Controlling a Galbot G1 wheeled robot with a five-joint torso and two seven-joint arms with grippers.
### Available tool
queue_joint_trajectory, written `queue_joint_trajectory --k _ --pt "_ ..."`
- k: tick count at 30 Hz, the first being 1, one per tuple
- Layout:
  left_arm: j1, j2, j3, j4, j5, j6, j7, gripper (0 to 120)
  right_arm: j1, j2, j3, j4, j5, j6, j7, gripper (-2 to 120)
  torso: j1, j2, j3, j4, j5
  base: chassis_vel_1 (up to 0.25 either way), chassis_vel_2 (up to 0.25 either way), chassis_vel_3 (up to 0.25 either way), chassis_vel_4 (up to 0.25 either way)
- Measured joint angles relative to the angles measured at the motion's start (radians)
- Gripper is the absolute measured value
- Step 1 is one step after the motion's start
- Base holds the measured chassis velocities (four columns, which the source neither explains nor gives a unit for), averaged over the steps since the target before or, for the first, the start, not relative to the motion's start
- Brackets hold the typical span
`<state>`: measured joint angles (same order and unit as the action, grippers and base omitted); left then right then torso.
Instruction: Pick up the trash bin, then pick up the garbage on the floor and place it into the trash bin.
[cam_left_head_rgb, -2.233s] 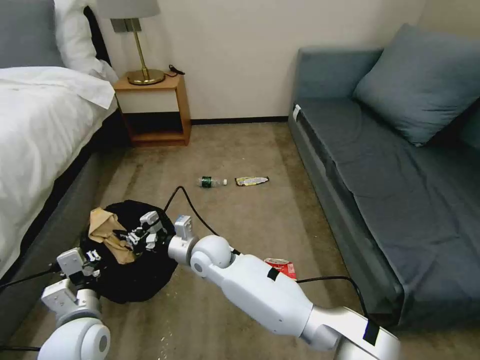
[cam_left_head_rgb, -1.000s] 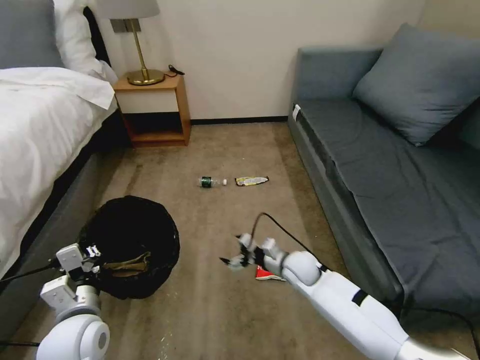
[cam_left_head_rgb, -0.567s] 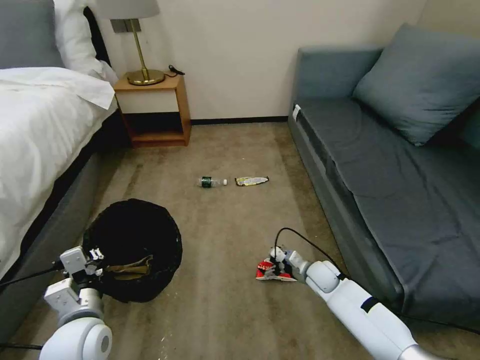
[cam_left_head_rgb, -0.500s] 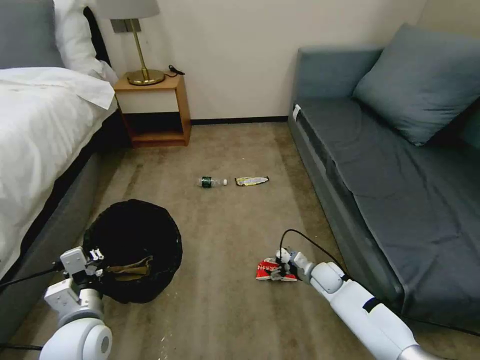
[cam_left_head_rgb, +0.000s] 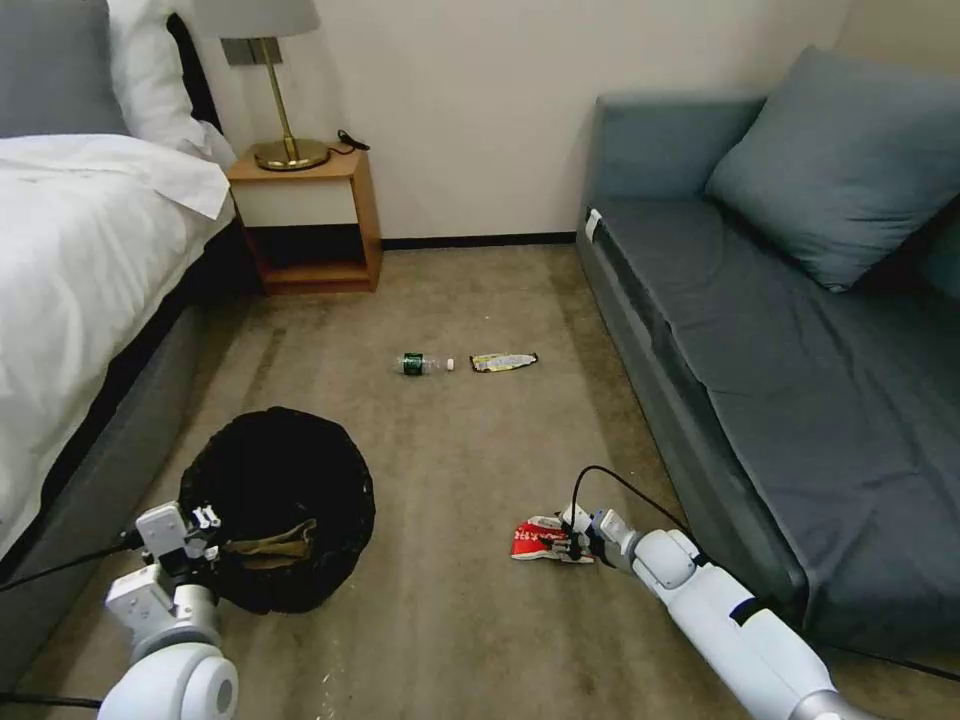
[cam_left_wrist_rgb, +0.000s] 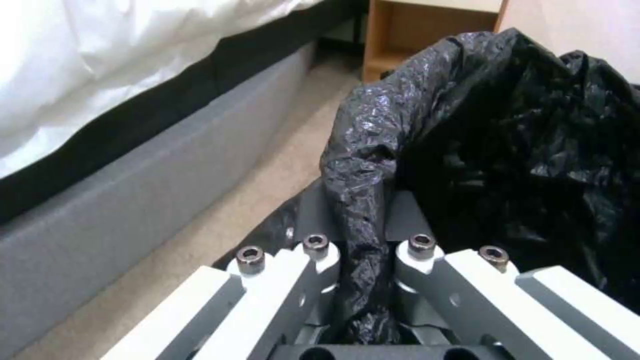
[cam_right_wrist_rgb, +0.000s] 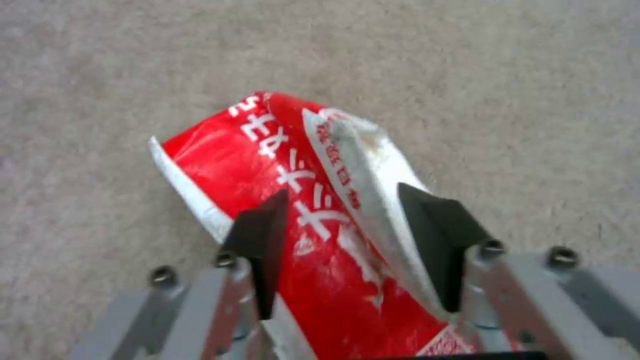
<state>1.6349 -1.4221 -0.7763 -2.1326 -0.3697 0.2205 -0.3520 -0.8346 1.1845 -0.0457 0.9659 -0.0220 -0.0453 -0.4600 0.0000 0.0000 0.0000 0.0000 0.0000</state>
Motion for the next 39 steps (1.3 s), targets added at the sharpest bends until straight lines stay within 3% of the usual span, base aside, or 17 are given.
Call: queue_joint_trajectory --k 3,7,12,23,30,39 --pt "-0.006 -0.002 -0.001 0.000 -0.002 0.000 0.000 5 -0.005 -0.001 0.004 0.002 -0.002 0.002 -0.002 36 0.000 0.000 0.000 -0.0001 0.0001 0.000 0.000 0.000 0.000" --pt "-0.001 -0.023 0.000 -0.002 0.003 -0.002 0.000 5 -0.018 -0.006 0.014 0.009 0.003 0.016 -0.014 16 0.000 0.000 0.000 -0.0001 0.0000 0.000 0.000 0.000 0.000" --pt "0.009 -0.040 0.002 0.006 0.025 -0.013 0.000 5 -0.025 -0.005 0.021 0.013 0.019 0.038 -0.039 1 0.000 0.000 0.000 0.0000 0.0001 0.000 0.000 0.000 0.000" --pt "0.014 -0.073 0.017 0.029 0.064 -0.019 -0.013 5 -0.010 -0.014 -0.031 0.093 0.146 0.068 -0.030 0 0.000 0.000 0.000 -0.0001 -0.0002 0.000 0.000 0.000 0.000" --pt "0.019 -0.082 0.014 0.036 0.081 -0.024 -0.016 5 0.054 -0.028 -0.144 0.320 0.369 0.063 0.031 0 0.000 0.000 0.000 0.0000 -0.0002 0.000 0.000 0.000 0.000" --pt "0.004 -0.085 0.024 0.044 0.092 -0.022 -0.016 5 0.213 -0.003 -0.353 0.608 0.665 -0.018 0.155 0 0.000 0.000 0.000 0.0002 -0.0003 0.000 0.000 0.000 0.000"
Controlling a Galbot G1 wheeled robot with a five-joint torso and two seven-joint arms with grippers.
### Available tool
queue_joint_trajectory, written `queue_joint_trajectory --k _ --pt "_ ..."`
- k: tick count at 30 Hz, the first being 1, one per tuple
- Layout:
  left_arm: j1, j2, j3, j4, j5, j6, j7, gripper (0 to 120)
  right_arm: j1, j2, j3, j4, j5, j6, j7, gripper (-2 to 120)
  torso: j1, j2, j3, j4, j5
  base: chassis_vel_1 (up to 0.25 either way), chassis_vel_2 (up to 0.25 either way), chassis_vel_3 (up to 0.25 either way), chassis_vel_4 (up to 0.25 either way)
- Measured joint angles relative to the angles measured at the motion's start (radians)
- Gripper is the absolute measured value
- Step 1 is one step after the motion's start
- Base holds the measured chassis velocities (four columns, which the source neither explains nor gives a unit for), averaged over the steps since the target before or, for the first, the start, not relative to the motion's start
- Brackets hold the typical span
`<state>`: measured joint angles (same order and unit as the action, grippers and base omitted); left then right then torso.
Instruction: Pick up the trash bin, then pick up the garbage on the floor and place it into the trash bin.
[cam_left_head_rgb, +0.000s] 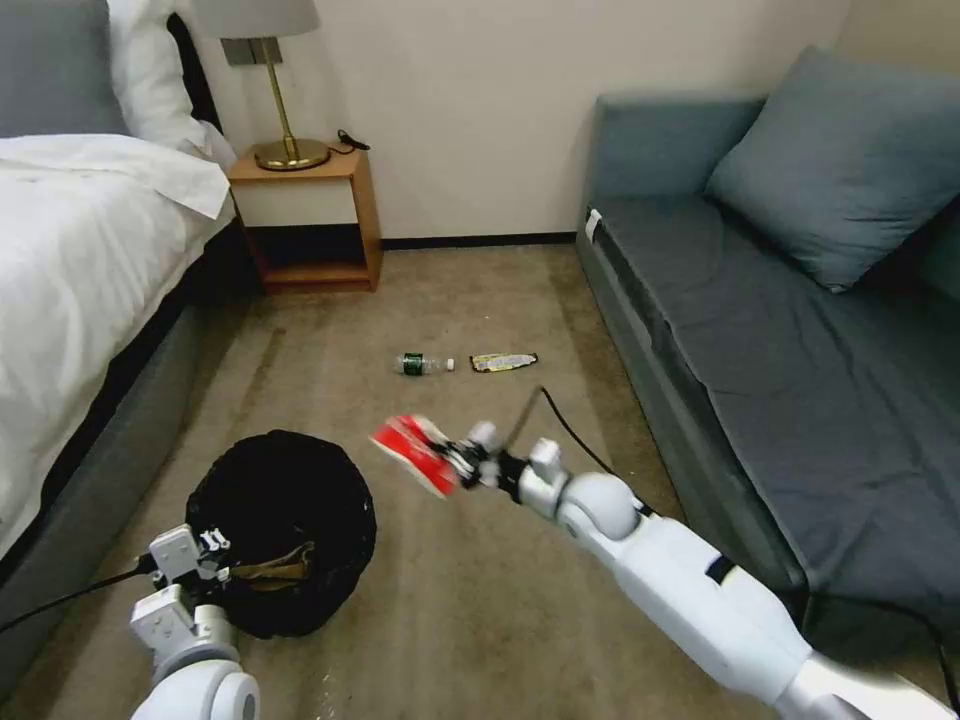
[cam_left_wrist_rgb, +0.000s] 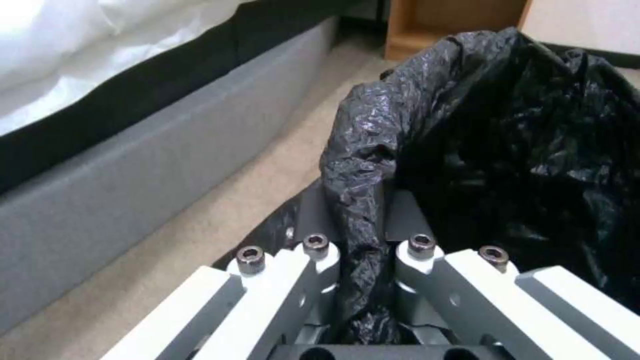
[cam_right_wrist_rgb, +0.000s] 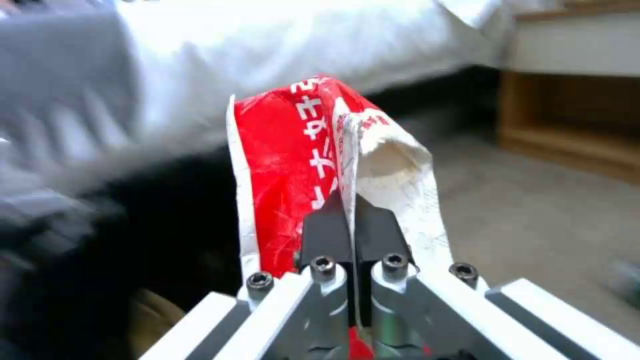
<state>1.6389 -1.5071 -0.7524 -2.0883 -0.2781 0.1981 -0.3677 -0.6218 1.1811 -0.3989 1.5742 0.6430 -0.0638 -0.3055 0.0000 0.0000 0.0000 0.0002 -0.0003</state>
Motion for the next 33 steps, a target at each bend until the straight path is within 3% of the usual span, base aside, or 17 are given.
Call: queue_joint_trajectory --k 5,8,18,25,33 --pt "-0.019 0.018 0.002 0.001 -0.012 0.009 0.001 5 0.066 0.021 -0.128 0.045 0.059 -0.016 0.029 0 0.000 0.000 0.000 -0.0002 0.0001 0.000 0.000 0.000 0.000" --pt "-0.029 0.025 0.005 0.002 -0.022 0.015 0.001 5 0.108 0.061 -0.191 0.006 0.061 -0.018 0.037 0 0.000 0.000 0.000 -0.0002 0.0002 0.000 0.000 0.000 0.000" --pt "-0.046 0.032 0.024 0.002 -0.031 0.017 0.008 5 0.173 0.231 -0.228 -0.228 0.032 0.008 0.058 0 0.000 0.000 0.000 -0.0002 0.0001 0.000 0.000 0.000 0.000" --pt "-0.052 0.038 0.021 0.002 -0.047 0.017 0.009 5 0.146 0.262 -0.233 -0.294 -0.019 0.039 0.066 0 0.000 0.000 0.000 -0.0003 0.0002 0.000 0.000 0.000 0.000" --pt "-0.063 0.049 0.016 0.005 -0.061 0.019 0.010 5 0.120 0.277 -0.224 -0.301 -0.032 0.059 0.075 26 0.000 0.000 0.000 -0.0002 0.0002 0.000 0.000 0.000 0.000"
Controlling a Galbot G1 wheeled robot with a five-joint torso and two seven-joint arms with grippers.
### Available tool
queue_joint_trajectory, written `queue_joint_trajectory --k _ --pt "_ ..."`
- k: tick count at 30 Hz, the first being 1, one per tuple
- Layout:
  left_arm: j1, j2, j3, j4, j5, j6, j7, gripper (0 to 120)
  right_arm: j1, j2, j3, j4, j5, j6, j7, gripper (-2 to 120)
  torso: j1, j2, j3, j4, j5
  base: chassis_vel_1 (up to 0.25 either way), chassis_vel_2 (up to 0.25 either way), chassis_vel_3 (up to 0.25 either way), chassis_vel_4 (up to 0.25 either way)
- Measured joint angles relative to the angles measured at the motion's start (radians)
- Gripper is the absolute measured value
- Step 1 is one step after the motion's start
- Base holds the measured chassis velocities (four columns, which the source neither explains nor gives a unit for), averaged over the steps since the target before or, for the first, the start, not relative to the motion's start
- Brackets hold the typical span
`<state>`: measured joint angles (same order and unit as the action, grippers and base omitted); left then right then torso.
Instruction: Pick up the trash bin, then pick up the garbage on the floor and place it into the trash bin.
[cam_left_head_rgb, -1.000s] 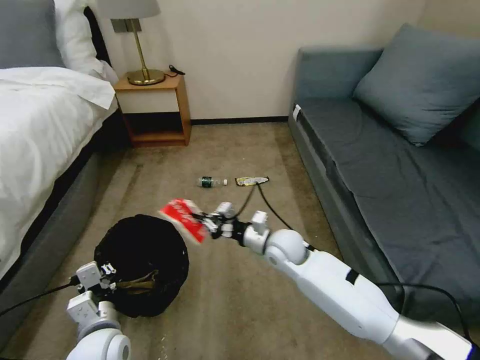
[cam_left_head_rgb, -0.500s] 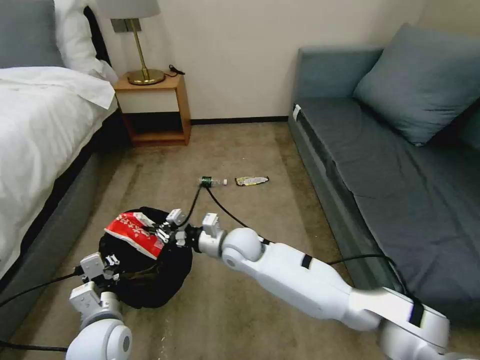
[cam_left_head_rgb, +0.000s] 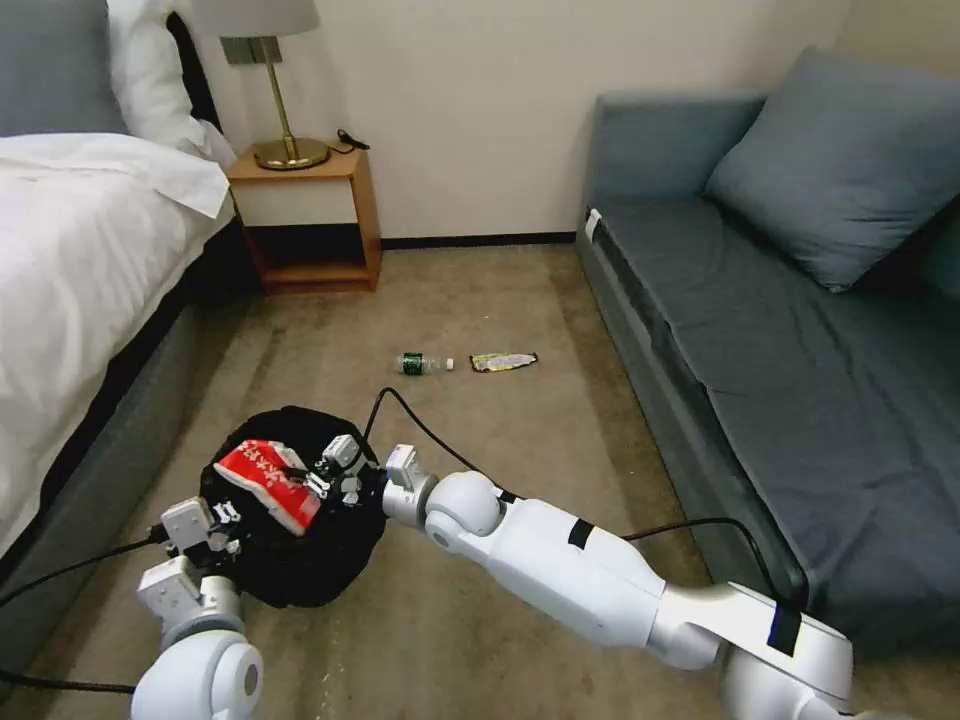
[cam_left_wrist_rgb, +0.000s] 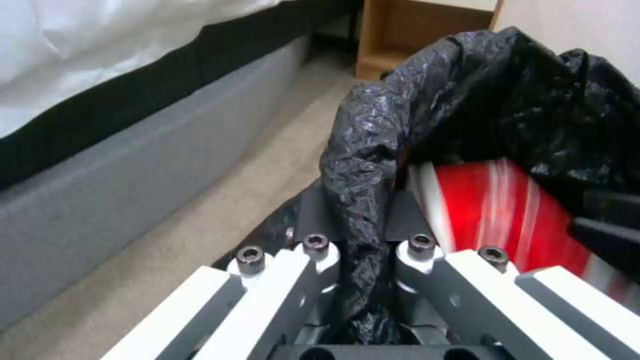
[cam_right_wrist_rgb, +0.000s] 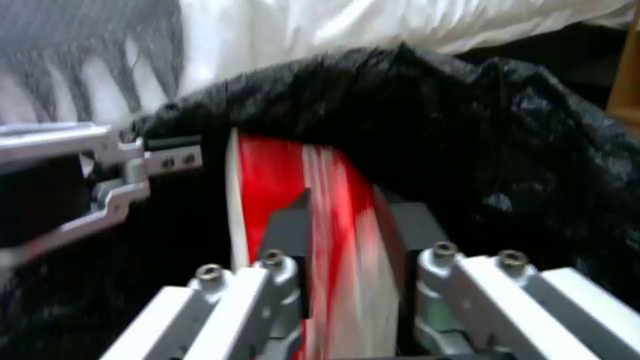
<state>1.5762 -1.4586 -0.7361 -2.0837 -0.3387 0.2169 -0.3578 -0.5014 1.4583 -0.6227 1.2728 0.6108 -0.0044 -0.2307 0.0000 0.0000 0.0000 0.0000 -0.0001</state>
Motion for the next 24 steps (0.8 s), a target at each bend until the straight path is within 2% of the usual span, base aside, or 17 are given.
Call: queue_joint_trajectory --k 4,5,8,9,12,15,18,24 --pt "-0.005 0.004 0.000 0.008 -0.004 0.001 0.000 5 -0.020 0.006 0.028 0.012 0.002 0.009 0.017 44 0.000 0.000 0.000 0.0000 0.0000 0.000 0.000 0.000 0.000" --pt "-0.005 0.004 0.000 0.008 -0.004 0.001 0.000 5 -0.020 0.006 0.028 0.012 0.002 0.009 0.017 44 0.000 0.000 0.000 0.0000 0.0000 0.000 0.000 0.000 0.000" --pt "-0.012 0.009 -0.005 0.012 -0.012 0.001 0.000 5 -0.032 -0.002 0.056 0.030 0.009 0.016 0.018 58 0.000 0.000 0.000 0.0000 0.0000 0.000 0.000 0.000 0.000" --pt "-0.012 0.009 -0.005 0.012 -0.012 0.001 0.000 5 -0.032 -0.002 0.056 0.030 0.009 0.016 0.018 58 0.000 0.000 0.000 0.0000 0.0000 0.000 0.000 0.000 0.000" --pt "-0.019 0.016 -0.013 0.018 -0.027 -0.002 0.000 5 -0.057 -0.023 0.112 0.085 0.047 0.017 0.047 73 0.000 0.000 0.000 0.0000 0.0001 0.000 0.000 0.000 0.000" --pt "-0.030 0.024 -0.018 0.030 -0.037 -0.008 -0.001 5 -0.079 -0.039 0.158 0.131 0.094 0.003 0.080 79 0.000 0.000 0.000 0.0000 0.0002 0.000 0.000 0.000 0.000" --pt "-0.052 0.038 -0.022 0.046 -0.052 -0.011 -0.005 5 -0.117 -0.075 0.260 0.195 0.162 -0.024 0.117 94 0.000 0.000 0.000 0.0000 0.0003 0.000 0.000 0.000 0.000" --pt "-0.067 0.049 -0.022 0.060 -0.054 -0.013 -0.006 5 -0.147 -0.116 0.355 0.177 0.201 -0.072 0.180 100 0.000 0.000 0.000 -0.0002 0.0003 0.000 0.000 0.000 0.000"
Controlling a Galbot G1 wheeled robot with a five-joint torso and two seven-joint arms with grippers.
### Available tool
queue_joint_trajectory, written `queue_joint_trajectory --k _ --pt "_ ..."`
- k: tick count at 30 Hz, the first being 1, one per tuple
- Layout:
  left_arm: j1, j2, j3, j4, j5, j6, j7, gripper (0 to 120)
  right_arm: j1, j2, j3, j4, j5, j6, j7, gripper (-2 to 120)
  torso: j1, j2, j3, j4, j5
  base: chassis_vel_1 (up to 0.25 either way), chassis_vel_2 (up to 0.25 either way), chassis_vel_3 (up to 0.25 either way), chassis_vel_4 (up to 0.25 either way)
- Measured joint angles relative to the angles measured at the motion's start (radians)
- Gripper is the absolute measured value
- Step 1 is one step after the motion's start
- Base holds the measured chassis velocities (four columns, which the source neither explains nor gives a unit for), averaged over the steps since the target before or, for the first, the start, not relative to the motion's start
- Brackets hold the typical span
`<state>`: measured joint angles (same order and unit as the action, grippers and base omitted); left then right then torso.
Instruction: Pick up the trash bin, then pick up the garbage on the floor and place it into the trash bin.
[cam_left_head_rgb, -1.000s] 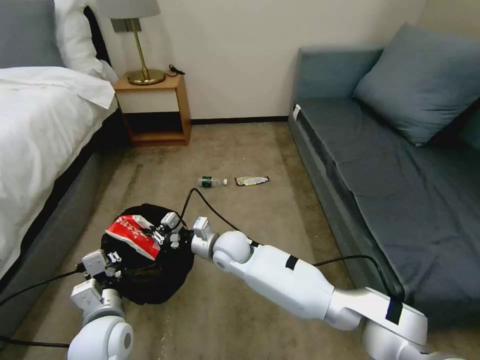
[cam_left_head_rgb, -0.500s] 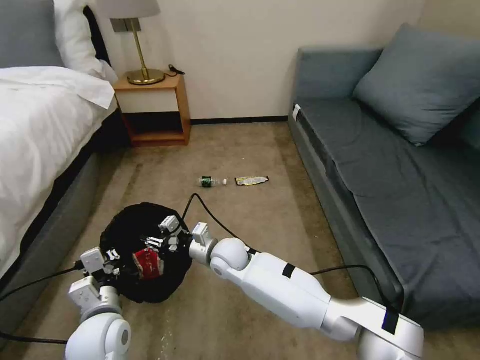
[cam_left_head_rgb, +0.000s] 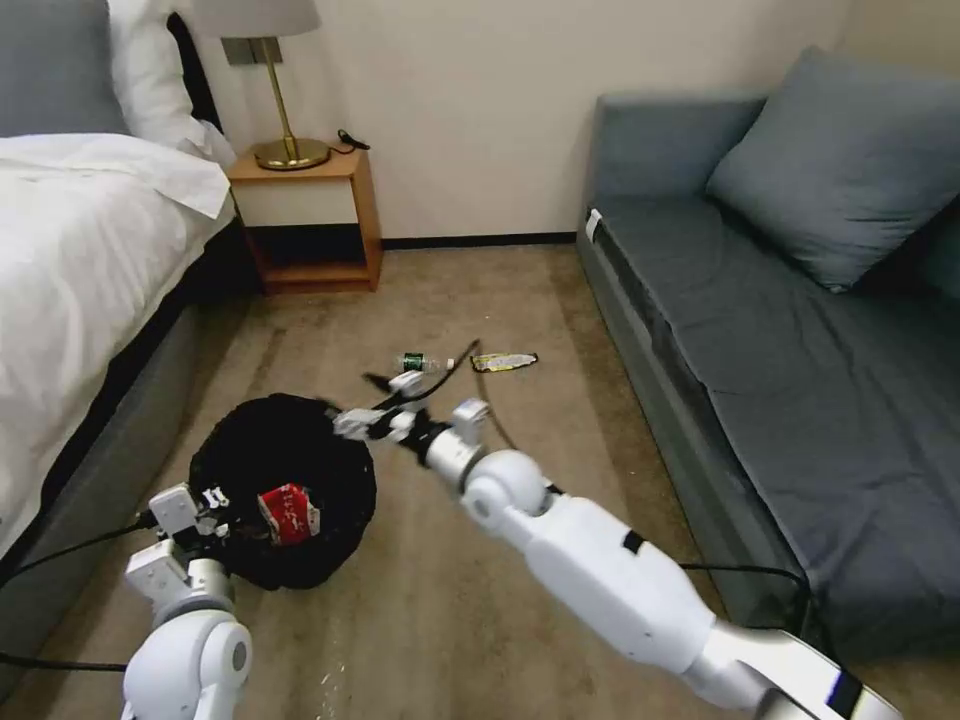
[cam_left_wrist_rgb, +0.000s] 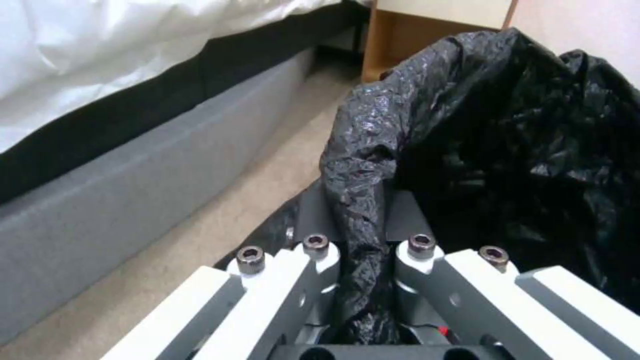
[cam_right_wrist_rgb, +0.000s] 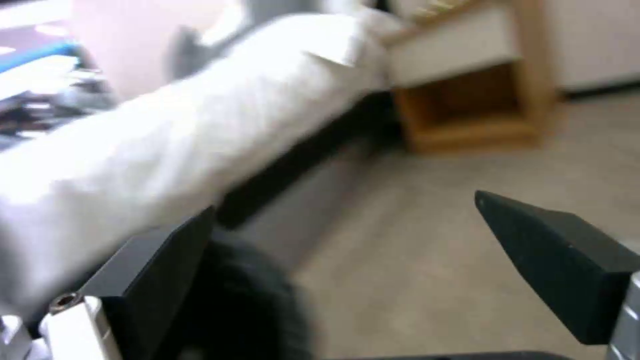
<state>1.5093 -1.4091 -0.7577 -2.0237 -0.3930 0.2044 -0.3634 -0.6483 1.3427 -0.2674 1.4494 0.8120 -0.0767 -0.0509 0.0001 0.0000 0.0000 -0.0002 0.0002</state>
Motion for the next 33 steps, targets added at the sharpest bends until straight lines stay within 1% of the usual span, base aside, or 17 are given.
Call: queue_joint_trajectory --k 2,5,6,10,14,21,27,33 --pt "-0.006 0.003 0.004 0.009 0.000 -0.001 0.000 5 -0.015 -0.017 0.030 -0.037 -0.019 -0.032 0.028 100 0.000 0.000 0.000 0.0001 0.0000 0.000 0.000 0.000 0.000" --pt "-0.015 0.008 0.006 0.018 0.000 -0.003 0.001 5 -0.030 -0.035 0.056 -0.103 -0.094 -0.051 0.042 100 0.000 0.000 0.000 0.0000 0.0000 0.000 0.000 0.000 0.000" --pt "-0.015 0.008 0.006 0.018 0.000 -0.003 0.001 5 -0.030 -0.035 0.056 -0.103 -0.094 -0.051 0.042 100 0.000 0.000 0.000 0.0000 0.0000 0.000 0.000 0.000 0.000" --pt "-0.032 0.022 0.010 0.029 -0.003 -0.003 0.001 5 -0.042 -0.040 0.092 -0.179 -0.160 -0.076 0.053 100 0.000 0.000 0.000 0.0000 -0.0001 0.000 0.000 0.000 0.000" --pt "-0.039 0.031 0.012 0.038 -0.007 -0.002 0.002 5 -0.039 -0.034 0.108 -0.230 -0.191 -0.087 0.068 100 0.000 0.000 0.000 0.0001 -0.0001 0.000 0.000 0.000 0.000" --pt "-0.046 0.047 0.013 0.052 -0.016 0.002 0.006 5 -0.025 -0.012 0.130 -0.300 -0.198 -0.076 0.079 100 0.000 0.000 0.000 0.0003 -0.0002 0.000 0.000 0.000 0.000" --pt "-0.061 0.050 0.012 0.059 -0.031 0.009 0.007 5 -0.010 -0.004 0.132 -0.379 -0.247 -0.046 0.056 100 0.000 0.000 0.000 0.0002 -0.0002 0.000 0.000 0.000 0.000" --pt "-0.070 0.047 0.016 0.075 -0.032 0.009 0.007 5 -0.008 -0.002 0.127 -0.392 -0.260 -0.037 0.038 100 0.000 0.000 0.000 0.0002 -0.0003 0.000 0.000 0.000 0.000"
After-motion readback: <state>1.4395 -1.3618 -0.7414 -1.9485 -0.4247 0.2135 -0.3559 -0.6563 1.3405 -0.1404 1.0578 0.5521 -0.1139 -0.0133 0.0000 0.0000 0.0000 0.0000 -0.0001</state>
